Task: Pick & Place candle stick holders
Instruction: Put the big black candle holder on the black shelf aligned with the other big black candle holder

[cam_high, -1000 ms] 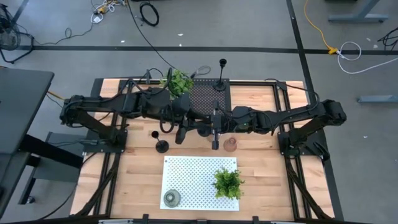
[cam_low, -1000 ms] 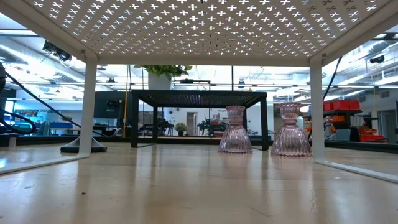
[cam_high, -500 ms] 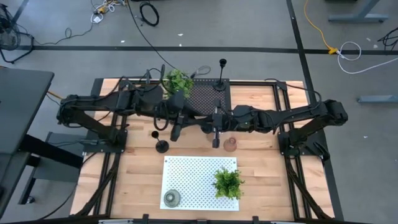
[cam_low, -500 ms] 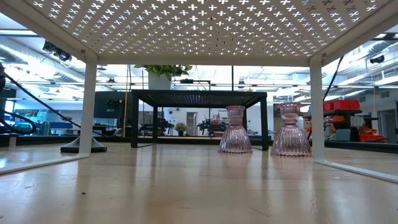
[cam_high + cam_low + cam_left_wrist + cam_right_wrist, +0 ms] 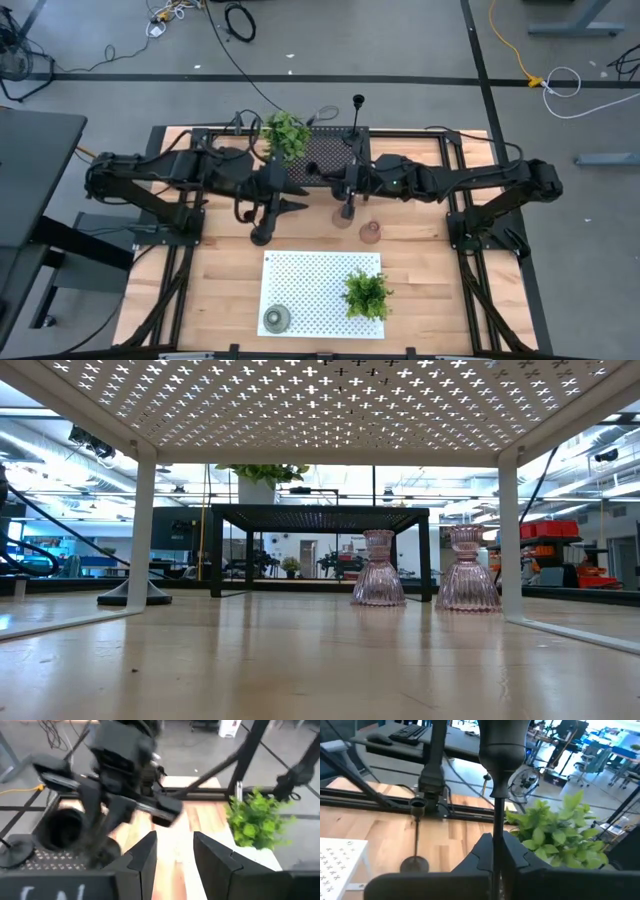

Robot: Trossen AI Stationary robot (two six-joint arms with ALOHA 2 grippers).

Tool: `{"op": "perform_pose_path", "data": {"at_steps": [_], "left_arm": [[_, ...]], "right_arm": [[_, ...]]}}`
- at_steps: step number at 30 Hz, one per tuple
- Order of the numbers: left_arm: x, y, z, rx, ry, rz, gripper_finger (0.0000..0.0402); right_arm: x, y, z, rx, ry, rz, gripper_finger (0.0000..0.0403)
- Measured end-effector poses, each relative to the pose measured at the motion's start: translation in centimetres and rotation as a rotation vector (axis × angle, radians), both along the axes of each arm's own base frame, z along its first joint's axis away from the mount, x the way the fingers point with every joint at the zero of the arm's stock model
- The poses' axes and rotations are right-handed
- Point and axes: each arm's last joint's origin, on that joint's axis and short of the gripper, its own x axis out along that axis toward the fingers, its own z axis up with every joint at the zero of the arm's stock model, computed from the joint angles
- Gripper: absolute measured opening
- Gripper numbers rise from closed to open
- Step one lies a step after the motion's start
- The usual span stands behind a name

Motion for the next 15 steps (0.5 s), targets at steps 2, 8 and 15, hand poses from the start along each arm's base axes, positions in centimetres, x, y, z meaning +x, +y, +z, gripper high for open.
{"op": "perform_pose_path", "data": {"at_steps": [2,8,15], "left_arm": [[0.0,0.0,0.0,0.002,-0.002,0.000,0.0126],[-0.3,0.1,0.1,0.009,0.006,0.011,0.0115],[-0.6,0.1,0.1,0.019,0.019,0.008,0.0115]], "right_arm": [[-0.2,-0.5,0.1,-0.005,0.003,-0.023,0.0001],[-1.1,-1.8,0.7,0.013,-0.016,-0.031,0.0001],[-3.9,-2.7,-0.3,0.053,-0.066,-0.055,0.0001]]}}
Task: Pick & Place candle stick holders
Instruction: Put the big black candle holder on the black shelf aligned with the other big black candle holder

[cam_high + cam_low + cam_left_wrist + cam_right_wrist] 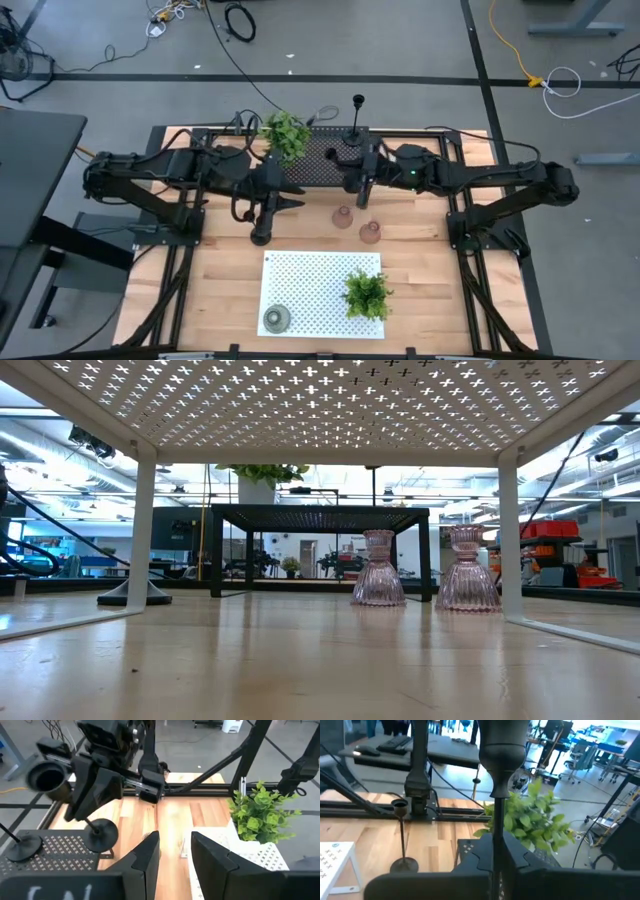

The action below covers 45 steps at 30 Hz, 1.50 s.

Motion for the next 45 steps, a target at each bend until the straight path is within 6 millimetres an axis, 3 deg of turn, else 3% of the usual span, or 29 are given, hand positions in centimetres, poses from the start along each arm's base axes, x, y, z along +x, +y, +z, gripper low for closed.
{"op": "perform_pose_path", "data": {"at_steps": [9,17,25,45], "left_arm": [[0.0,0.0,0.0,0.011,-0.003,0.011,0.0115],[0.0,0.1,0.0,0.013,-0.003,0.016,0.0115],[0.1,0.1,-0.1,0.013,0.000,0.016,0.0115],[0.2,0.3,0.0,0.035,-0.013,0.076,0.0115]], "right_arm": [[-3.7,-0.8,-1.3,-0.009,-0.253,-0.035,0.0000],[-5.0,-2.8,-4.5,0.019,-0.344,-0.116,0.0000],[-6.0,-4.4,-5.7,0.021,-0.382,-0.135,0.0000],[-4.8,-8.5,-8.9,0.027,-0.329,-0.120,0.0000]]}}
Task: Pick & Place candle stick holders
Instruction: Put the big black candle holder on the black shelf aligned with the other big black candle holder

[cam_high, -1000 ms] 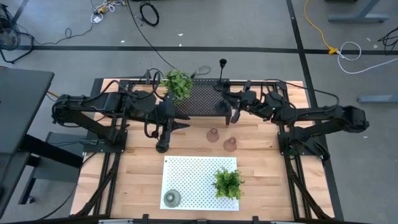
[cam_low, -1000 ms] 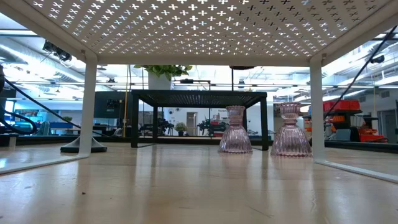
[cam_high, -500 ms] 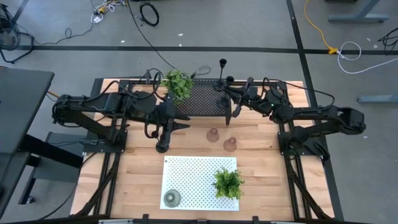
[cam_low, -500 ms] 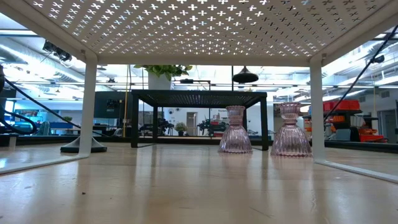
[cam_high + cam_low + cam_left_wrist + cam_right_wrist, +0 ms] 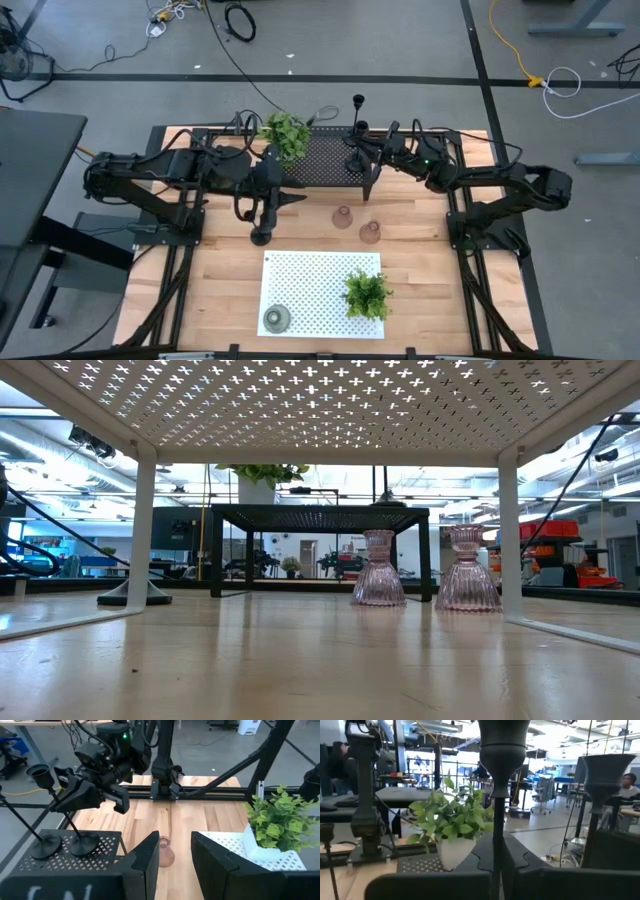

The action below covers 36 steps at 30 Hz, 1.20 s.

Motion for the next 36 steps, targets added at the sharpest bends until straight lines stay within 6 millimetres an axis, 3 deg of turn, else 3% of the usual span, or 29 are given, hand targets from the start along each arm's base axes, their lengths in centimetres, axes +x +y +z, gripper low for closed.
{"op": "perform_pose_path", "data": {"at_steps": [10,21,36], "left_arm": [[0.0,0.0,0.0,0.006,0.000,0.014,0.0115],[0.0,0.1,0.0,0.008,0.001,0.014,0.0115],[0.0,0.0,0.0,0.017,0.005,0.011,0.0115]], "right_arm": [[-0.2,-1.4,-0.5,0.009,-0.030,0.016,0.0000],[0.5,-2.0,-1.6,0.016,-0.055,0.030,0.0000],[0.4,-2.5,-1.6,0.017,-0.056,0.046,0.0000]]}}
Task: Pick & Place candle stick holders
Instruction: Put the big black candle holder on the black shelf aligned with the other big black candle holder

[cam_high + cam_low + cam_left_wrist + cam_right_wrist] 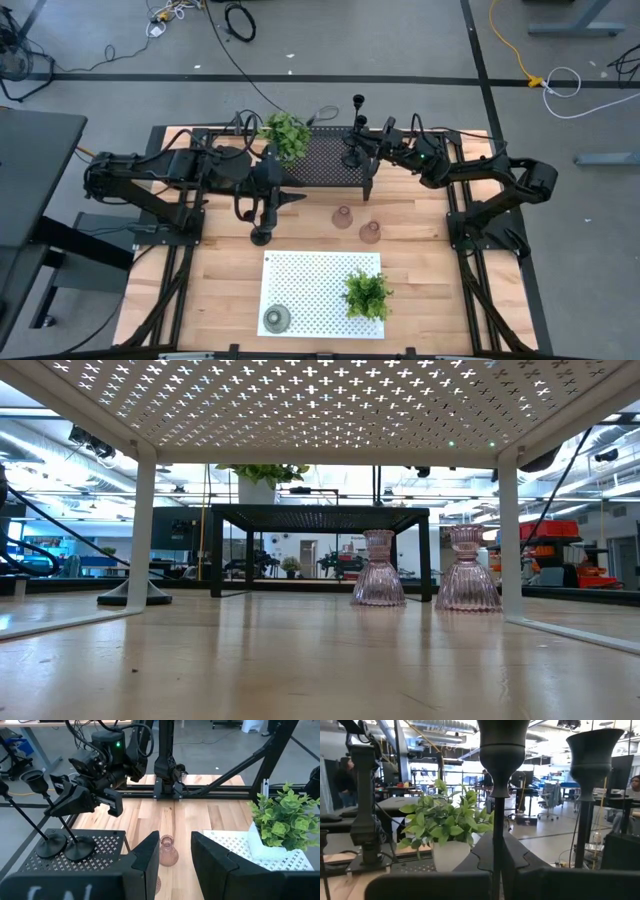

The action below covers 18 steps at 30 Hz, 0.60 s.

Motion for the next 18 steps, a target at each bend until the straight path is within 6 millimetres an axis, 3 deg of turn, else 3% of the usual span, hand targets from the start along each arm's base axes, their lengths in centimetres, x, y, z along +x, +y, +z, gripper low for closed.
{"op": "perform_pose_path", "data": {"at_steps": [10,18], "left_arm": [[0.0,0.2,0.0,-0.001,0.000,0.007,0.0115],[0.0,0.2,-0.2,0.001,0.017,0.007,0.0115]], "right_arm": [[1.5,-0.7,1.3,0.019,0.103,0.040,0.0000],[0.9,-0.5,1.5,0.014,0.099,0.014,0.0000]]}}
